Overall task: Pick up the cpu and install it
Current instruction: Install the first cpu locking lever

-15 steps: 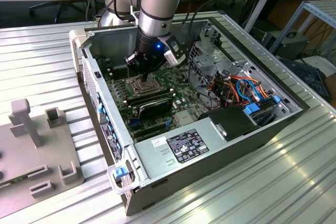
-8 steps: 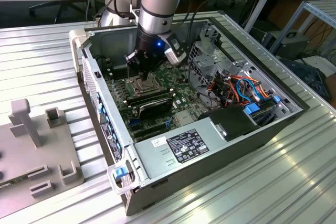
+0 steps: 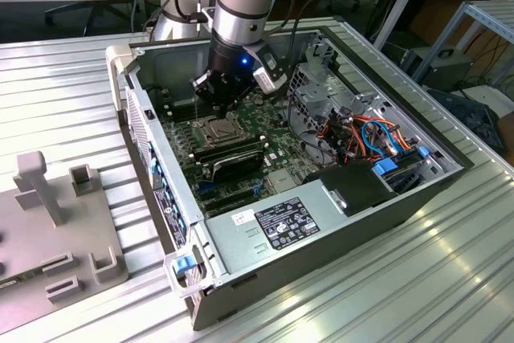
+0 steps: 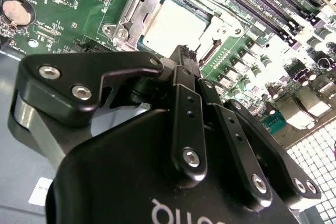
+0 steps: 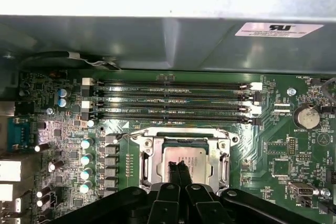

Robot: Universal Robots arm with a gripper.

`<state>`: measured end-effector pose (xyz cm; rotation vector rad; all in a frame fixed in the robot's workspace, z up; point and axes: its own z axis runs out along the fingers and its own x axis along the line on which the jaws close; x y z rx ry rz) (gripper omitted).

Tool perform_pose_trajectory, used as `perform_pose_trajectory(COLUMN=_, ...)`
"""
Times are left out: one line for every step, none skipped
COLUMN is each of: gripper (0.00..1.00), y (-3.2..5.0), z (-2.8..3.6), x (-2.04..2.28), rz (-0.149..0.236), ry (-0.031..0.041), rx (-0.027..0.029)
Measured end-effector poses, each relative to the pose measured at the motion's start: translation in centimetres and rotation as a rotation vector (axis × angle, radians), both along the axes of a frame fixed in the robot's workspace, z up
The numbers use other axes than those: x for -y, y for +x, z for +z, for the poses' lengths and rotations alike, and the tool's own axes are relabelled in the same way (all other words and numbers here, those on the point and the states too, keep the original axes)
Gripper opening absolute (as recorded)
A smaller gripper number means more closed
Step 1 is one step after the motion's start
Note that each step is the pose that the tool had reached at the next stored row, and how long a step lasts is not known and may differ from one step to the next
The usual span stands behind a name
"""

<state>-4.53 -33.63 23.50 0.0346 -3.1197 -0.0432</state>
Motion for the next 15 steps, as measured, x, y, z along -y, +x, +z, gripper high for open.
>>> perform_pose_trajectory(gripper=0.11, y=-0.12, z=0.0, x=0.0, rz=0.0, ry=-0.0002, rx=-0.0002)
perform_pose_trajectory(gripper=0.11, y=-0.31, z=-0.01, x=0.0, rz=0.0, ry=0.0, rx=-0.0001)
perform_pose_trajectory(gripper=0.11, y=-0.52, z=-0.01, x=0.0, rz=0.0, ry=-0.0001, rx=-0.0002)
perform_pose_trajectory(gripper=0.11, y=-0.85, z=-0.01, x=0.0, rz=0.0, ry=-0.0002, rx=-0.0002)
perform_pose_trajectory(gripper=0.11, y=-1.17, z=-0.02, x=0.0, rz=0.0, ry=-0.0001, rx=-0.0001)
perform_pose_trajectory(gripper=0.11, y=-1.61, z=-0.03, x=0.0, rz=0.0, ry=-0.0001, rx=-0.0001)
perform_pose_trajectory(gripper=0.11, y=-2.21, z=-0.04, x=0.0, rz=0.0, ry=-0.0001, rx=0.0)
perform_pose_trajectory(gripper=0.11, y=-2.54, z=-0.05, x=0.0, rz=0.0, ry=0.0, rx=0.0)
perform_pose_trajectory(gripper=0.11, y=-2.9, z=-0.05, x=0.0, rz=0.0, ry=-0.0001, rx=0.0)
perform_pose_trajectory(gripper=0.11, y=-3.31, z=-0.06, x=0.0, rz=0.0, ry=0.0, rx=0.0)
perform_pose_trajectory(gripper=0.11, y=-3.57, z=-0.07, x=0.0, rz=0.0, ry=0.0, rx=0.0001)
perform_pose_trajectory(gripper=0.11, y=-3.86, z=-0.07, x=0.0, rz=0.0, ry=-0.0002, rx=0.0)
perform_pose_trajectory(gripper=0.11, y=-4.04, z=-0.07, x=0.0, rz=0.0, ry=-0.0002, rx=0.0001)
perform_pose_trajectory(gripper=0.11, y=-4.26, z=-0.08, x=-0.02, rz=0.0, ry=0.0, rx=0.0003)
perform_pose_trajectory(gripper=0.11, y=-4.41, z=-0.08, x=-0.04, rz=0.0, ry=-0.0001, rx=0.0005)
